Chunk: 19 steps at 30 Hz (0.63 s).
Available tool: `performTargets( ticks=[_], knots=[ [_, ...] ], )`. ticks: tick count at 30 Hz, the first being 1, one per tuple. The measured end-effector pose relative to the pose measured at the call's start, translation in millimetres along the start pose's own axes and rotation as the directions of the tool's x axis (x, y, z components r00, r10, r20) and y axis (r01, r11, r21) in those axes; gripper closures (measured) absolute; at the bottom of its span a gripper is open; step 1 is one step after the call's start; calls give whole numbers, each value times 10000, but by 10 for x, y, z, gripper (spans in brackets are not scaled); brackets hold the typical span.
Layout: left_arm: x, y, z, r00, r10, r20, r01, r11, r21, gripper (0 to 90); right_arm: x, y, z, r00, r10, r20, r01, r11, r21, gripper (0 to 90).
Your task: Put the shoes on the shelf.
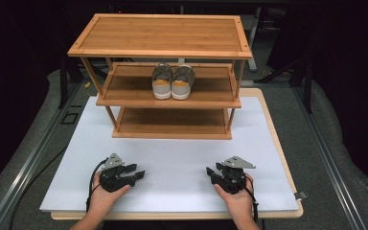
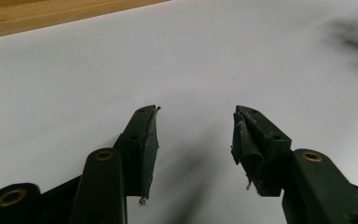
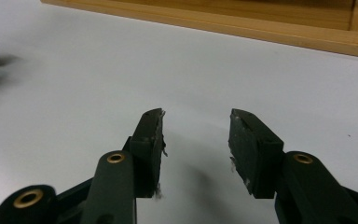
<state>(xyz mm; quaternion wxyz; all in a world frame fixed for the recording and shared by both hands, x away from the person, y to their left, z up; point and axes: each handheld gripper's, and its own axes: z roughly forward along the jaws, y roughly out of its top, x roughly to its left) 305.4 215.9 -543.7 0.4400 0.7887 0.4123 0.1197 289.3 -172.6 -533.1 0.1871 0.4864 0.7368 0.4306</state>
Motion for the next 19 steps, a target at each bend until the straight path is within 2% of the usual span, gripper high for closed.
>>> performTargets(
  ticks=[12,17,19],
  knots=[
    [25,4,1,9998,-199,-26,199,9998,-30,495,-4,-20,8,9995,-247,179,249,9996,-142,512],
    [51,11,-9,9993,-368,-19,367,9990,-259,483,-15,-22,4,9997,-232,78,233,9997,-92,510],
    [53,15,-20,9997,-254,49,256,9993,-283,479,-18,-21,13,9998,-179,5,179,9998,-110,488]
  ],
)
